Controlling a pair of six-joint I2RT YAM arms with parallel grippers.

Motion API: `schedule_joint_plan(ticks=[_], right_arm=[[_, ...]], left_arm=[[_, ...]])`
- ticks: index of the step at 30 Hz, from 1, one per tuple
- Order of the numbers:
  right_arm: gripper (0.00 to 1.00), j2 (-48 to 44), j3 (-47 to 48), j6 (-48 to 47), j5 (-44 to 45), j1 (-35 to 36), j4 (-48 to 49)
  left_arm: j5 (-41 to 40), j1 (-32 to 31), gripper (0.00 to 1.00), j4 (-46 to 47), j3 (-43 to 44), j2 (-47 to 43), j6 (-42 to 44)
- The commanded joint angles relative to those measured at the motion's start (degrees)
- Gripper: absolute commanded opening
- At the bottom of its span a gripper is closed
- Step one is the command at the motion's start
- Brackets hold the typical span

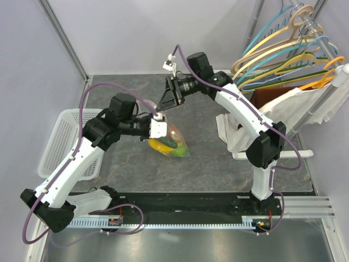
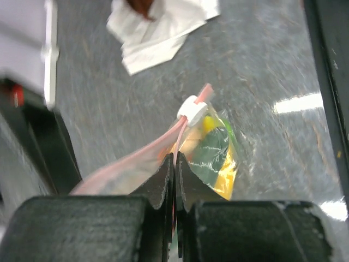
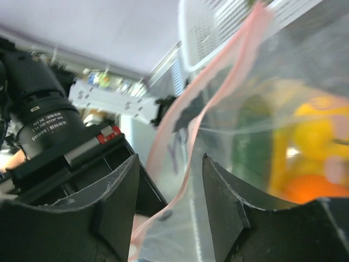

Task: Place the food in the zip-top bag and seal the zipper
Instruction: Zip the zipper food storage bag at the center of the board.

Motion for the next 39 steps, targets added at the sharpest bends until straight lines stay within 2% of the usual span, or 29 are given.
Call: schedule_joint_plan(ticks=[1, 4, 7, 12, 15, 19, 21, 23, 27, 34, 38, 39], right_arm=[[0.55, -2.4, 4.5, -6.2, 4.9, -4.4, -3.4], [0.52, -4.7, 4.5, -10.6, 7.3, -5.9, -4.9], [0.52, -7.4, 4.0, -15.1, 12.6, -6.5, -6.6], [0.55, -14.1, -1.2, -21.6, 16.7, -7.8, -6.9], [0.55, -19.6, -7.3, -27.2, 18.3, -8.4, -6.8], [0.5, -28.8, -19.3, -30.8, 19.7, -8.2, -4.0], [0.5, -32.5, -27.2, -30.5, 21.1, -8.2, 2.0], [0.49, -36.7, -31.2, -30.5, 22.7, -8.2, 7.4], [0.48, -38.2, -34.6, -31.4, 22.6, -7.4, 10.6], [0.5, -37.8, -35.8, -41.1, 28.2, -1.4, 11.6], [0.47, -37.7, -37.1, -43.7, 29.3, -0.4, 13.4], [0.43, -37.7, -37.1, -43.9, 29.3, -0.2, 13.2]], left_arm=[[-8.8, 0.4, 0.02, 12.5, -0.4, -0.1, -26.7], [-12.9, 1.4, 0.02, 14.1, -1.5, 0.7, -32.1], [-13.4, 2.3, 0.02, 15.5, -1.3, 1.7, -37.6], [-13.0, 2.6, 0.02, 17.8, 0.6, 3.1, -45.3], [-12.6, 2.6, 0.02, 19.0, 2.7, 4.8, -47.9], [-12.3, 2.6, 0.02, 19.4, 5.7, 7.7, -50.5], [-10.6, 2.5, 0.02, 19.7, 6.0, 8.2, -51.2], [-9.2, 2.5, 0.02, 19.9, 6.0, 8.3, -52.0], [-9.2, 2.3, 0.02, 19.8, 6.8, 9.6, -53.3], [-6.1, 1.9, 0.02, 19.0, 8.2, 11.7, -54.3], [-5.2, 1.9, 0.02, 19.0, 8.3, 11.8, -54.9], [-5.3, 1.9, 0.02, 18.9, 8.5, 12.0, -54.9]])
